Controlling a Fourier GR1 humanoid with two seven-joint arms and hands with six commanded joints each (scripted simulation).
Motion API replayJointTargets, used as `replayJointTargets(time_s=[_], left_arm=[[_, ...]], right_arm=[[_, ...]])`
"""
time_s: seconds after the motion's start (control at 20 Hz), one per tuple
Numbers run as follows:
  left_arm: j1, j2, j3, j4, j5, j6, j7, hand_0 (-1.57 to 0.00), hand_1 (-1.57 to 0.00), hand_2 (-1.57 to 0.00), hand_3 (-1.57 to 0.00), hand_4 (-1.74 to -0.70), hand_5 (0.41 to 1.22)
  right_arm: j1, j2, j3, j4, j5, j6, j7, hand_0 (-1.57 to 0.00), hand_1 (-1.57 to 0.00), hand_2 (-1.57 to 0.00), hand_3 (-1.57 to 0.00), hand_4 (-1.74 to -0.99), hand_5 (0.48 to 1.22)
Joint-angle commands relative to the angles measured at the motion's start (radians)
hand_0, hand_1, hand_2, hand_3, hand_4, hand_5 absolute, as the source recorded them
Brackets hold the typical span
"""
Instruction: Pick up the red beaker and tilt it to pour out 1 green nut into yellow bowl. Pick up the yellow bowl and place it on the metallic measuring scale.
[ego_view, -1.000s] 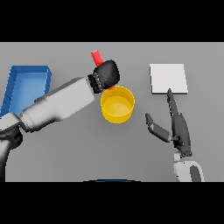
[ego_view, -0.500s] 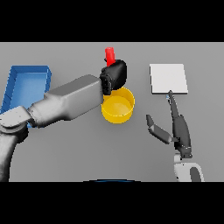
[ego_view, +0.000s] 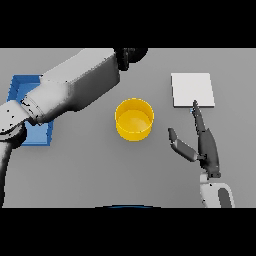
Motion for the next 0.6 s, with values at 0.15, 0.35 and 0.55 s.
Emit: replayJointTargets(time_s=[0.15, 0.35, 0.55], left_arm=[[-0.095, 0.060, 0.144, 0.167, 0.134, 0.053, 0.045, -1.57, -1.57, -1.57, -1.37, -1.73, 1.221], [-0.114, 0.126, 0.409, 0.325, 0.424, 0.063, 0.128, -1.57, -1.57, -1.57, -1.43, -1.74, 1.221], [-0.049, 0.224, 0.597, 0.427, 0.675, 0.141, 0.179, -1.57, -1.57, -1.57, -1.43, -1.74, 1.221]], right_arm=[[0.003, 0.017, 0.018, 0.001, 0.000, 0.007, -0.015, 0.00, 0.00, 0.00, 0.00, -1.160, 0.661], [-0.015, 0.010, 0.019, 0.021, 0.044, -0.026, -0.003, 0.00, 0.00, 0.00, 0.00, -1.140, 0.637], [-0.018, 0.017, 0.016, 0.028, 0.003, -0.001, -0.024, 0.00, 0.00, 0.00, 0.00, -1.110, 0.623]])
